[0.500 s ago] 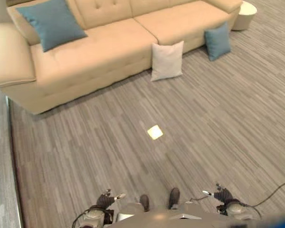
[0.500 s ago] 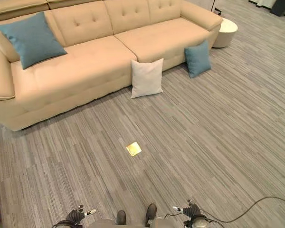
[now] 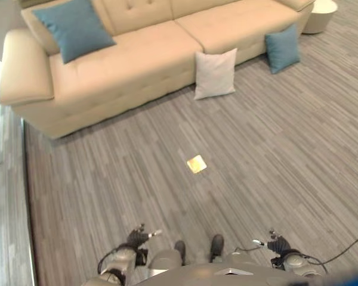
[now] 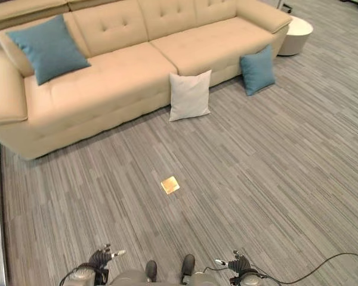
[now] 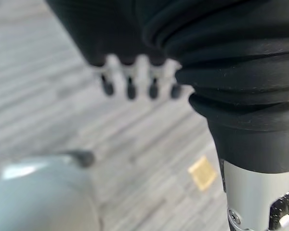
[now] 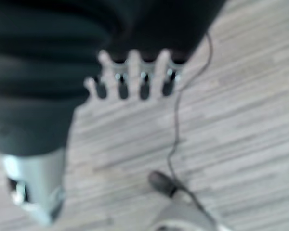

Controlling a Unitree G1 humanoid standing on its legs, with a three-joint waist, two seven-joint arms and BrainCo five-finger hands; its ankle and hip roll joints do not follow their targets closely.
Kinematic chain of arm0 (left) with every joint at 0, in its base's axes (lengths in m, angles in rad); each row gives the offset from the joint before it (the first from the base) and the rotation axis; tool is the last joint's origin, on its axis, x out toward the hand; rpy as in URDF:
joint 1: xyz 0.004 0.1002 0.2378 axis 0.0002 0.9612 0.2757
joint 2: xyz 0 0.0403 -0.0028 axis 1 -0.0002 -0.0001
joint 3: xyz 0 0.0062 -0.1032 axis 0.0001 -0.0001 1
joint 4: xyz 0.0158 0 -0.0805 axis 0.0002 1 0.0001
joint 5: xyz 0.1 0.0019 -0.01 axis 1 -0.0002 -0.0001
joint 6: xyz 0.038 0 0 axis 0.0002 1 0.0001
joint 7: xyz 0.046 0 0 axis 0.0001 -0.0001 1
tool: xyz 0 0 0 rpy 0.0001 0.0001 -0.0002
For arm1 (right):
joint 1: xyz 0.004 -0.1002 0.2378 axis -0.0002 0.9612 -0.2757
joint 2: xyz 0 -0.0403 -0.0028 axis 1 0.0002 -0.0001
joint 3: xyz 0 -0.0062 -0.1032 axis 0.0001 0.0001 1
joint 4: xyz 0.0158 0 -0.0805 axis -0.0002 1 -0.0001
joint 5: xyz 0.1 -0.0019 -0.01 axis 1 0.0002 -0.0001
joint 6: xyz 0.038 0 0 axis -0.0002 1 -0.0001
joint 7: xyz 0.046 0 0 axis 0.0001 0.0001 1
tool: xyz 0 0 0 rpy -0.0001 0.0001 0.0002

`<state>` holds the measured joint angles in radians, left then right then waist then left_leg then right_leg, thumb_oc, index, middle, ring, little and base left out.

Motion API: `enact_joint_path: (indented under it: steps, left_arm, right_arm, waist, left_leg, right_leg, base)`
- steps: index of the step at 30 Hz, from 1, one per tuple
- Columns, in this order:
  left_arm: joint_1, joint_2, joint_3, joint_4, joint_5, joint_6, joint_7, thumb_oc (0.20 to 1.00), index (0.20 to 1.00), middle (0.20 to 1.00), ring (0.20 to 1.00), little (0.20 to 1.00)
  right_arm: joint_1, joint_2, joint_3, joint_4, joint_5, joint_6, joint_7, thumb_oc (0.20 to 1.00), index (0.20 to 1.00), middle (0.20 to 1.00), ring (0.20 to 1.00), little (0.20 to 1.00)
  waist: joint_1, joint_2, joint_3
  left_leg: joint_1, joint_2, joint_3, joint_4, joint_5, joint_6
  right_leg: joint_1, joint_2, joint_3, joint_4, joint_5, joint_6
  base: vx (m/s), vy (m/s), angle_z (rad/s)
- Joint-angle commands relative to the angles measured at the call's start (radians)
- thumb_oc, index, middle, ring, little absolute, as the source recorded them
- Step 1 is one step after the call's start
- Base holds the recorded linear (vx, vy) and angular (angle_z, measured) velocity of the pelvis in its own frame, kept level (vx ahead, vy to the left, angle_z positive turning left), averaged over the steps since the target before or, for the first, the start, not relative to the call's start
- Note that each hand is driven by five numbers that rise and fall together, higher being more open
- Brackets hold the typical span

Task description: Pick up all the scattered cushions and arrange them neatly on the sofa.

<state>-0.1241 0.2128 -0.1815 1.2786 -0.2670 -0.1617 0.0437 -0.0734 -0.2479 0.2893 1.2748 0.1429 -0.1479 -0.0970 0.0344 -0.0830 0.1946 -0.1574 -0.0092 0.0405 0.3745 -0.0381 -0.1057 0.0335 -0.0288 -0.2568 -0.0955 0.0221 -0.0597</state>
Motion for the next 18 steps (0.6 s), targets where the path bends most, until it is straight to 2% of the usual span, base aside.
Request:
enact_joint_path:
  steps: [1,2,4,5,6,10,13,14,16,17,18]
  left_arm:
    - [-0.001,-0.012,-0.036,0.022,-0.021,-0.009,0.01,1.0,1.0,1.0,1.0,1.0]
    - [0.002,-0.013,-0.037,0.02,-0.025,-0.01,0.009,1.0,1.0,1.0,1.0,1.0]
    - [0.01,-0.013,-0.037,0.019,-0.024,-0.011,0.011,1.0,1.0,1.0,1.0,1.0]
    - [0.022,-0.017,-0.036,0.029,-0.019,-0.009,0.011,1.0,1.0,1.0,1.0,1.0]
    - [0.024,-0.017,-0.032,0.037,-0.017,-0.009,0.011,1.0,1.0,1.0,1.0,1.0]
    - [0.046,-0.011,-0.01,0.051,-0.018,-0.009,0.011,1.0,1.0,1.0,1.0,1.0]
    - [0.057,-0.006,0.001,0.059,-0.016,-0.005,0.008,1.0,1.0,1.0,1.0,1.0]
    - [0.055,0.0,0.003,0.061,-0.015,-0.004,0.009,1.0,1.0,1.0,1.0,1.0]
    - [0.05,0.006,0.003,0.056,-0.021,-0.003,0.011,1.0,1.0,1.0,1.0,1.0]
    - [0.044,0.014,0.003,0.054,-0.025,-0.002,0.011,1.0,1.0,1.0,1.0,1.0]
    - [0.041,0.018,0.001,0.053,-0.024,-0.003,0.011,1.0,1.0,1.0,1.0,1.0]
  right_arm:
    - [-0.018,-0.021,0.026,-0.006,0.046,-0.017,-0.01,1.0,1.0,1.0,1.0,1.0]
    - [-0.02,-0.023,0.026,-0.007,0.046,-0.018,-0.01,1.0,1.0,1.0,1.0,1.0]
    - [-0.021,-0.022,0.027,-0.009,0.044,-0.02,-0.013,1.0,1.0,1.0,1.0,1.0]
    - [-0.025,-0.024,0.035,-0.01,0.04,-0.023,-0.016,1.0,1.0,1.0,1.0,1.0]
    - [-0.029,-0.023,0.036,-0.009,0.039,-0.023,-0.015,1.0,1.0,1.0,1.0,1.0]
    - [-0.023,-0.012,0.029,-0.001,0.03,-0.019,-0.013,1.0,1.0,1.0,1.0,1.0]
    - [-0.029,-0.004,0.02,0.003,0.023,-0.013,-0.01,1.0,1.0,1.0,1.0,1.0]
    - [-0.033,-0.001,0.023,0.003,0.014,-0.014,-0.013,1.0,1.0,1.0,1.0,1.0]
    - [-0.049,0.0,0.024,0.001,0.006,-0.009,-0.015,1.0,1.0,1.0,1.0,1.0]
    - [-0.06,0.001,0.03,-0.007,0.003,-0.01,-0.018,1.0,1.0,1.0,1.0,1.0]
    - [-0.062,0.004,0.033,-0.012,0.001,-0.01,-0.017,1.0,1.0,1.0,1.0,1.0]
  waist:
    - [0.004,0.009,-0.001]
    - [0.007,0.007,-0.006]
    - [0.013,0.006,-0.011]
    - [0.034,0.01,-0.016]
    - [0.038,0.007,-0.019]
    - [0.047,0.005,-0.046]
    - [0.06,0.007,-0.051]
    - [0.061,0.007,-0.049]
    - [0.059,0.013,-0.039]
    - [0.051,0.018,-0.029]
    - [0.042,0.025,-0.024]
  left_leg:
    - [0.018,-0.008,-0.053,-0.114,0.046,0.025]
    - [0.005,-0.019,-0.052,-0.145,0.033,0.035]
    - [-0.003,-0.03,-0.048,-0.183,0.039,0.043]
    - [-0.059,-0.045,-0.061,-0.234,0.096,0.047]
    - [-0.067,-0.046,-0.067,-0.229,0.1,0.044]
    - [-0.019,-0.053,-0.079,-0.266,0.083,0.069]
    - [0.019,-0.063,-0.077,-0.273,0.053,0.102]
    - [0.034,-0.064,-0.072,-0.278,0.044,0.113]
    - [0.062,-0.07,-0.063,-0.277,0.025,0.139]
    - [0.084,-0.067,-0.063,-0.282,0.015,0.151]
    - [0.098,-0.065,-0.076,-0.283,0.008,0.157]
  right_leg:
    - [0.061,-0.03,0.082,0.076,-0.053,0.105]
    - [0.065,-0.03,0.083,0.071,-0.056,0.108]
    - [0.074,-0.027,0.087,0.066,-0.06,0.111]
    - [0.094,-0.008,0.112,0.06,-0.075,0.113]
    - [0.096,-0.008,0.124,0.061,-0.081,0.113]
    - [0.107,-0.017,0.144,0.079,-0.097,0.127]
    - [0.082,-0.046,0.169,0.189,-0.102,0.16]
    - [0.059,-0.057,0.176,0.241,-0.089,0.172]
    - [-0.011,-0.091,0.167,0.385,-0.006,0.203]
    - [-0.047,-0.097,0.174,0.466,0.029,0.205]
    - [-0.071,-0.091,0.184,0.503,0.038,0.2]
  base:
    - [0.14,-0.03,-0.25]
    - [0.2,-0.001,-0.08]
    - [0.2,0.025,0.11]
    - [0.23,0.06,0.12]
    - [0.23,0.06,-0.01]
    - [0.2,0.105,-0.57]
    - [0.22,0.184,-0.5]
    - [0.17,0.175,-0.49]
    - [0.13,0.173,-0.43]
    - [0.15,0.157,-0.35]
    - [0.17,0.137,-0.19]
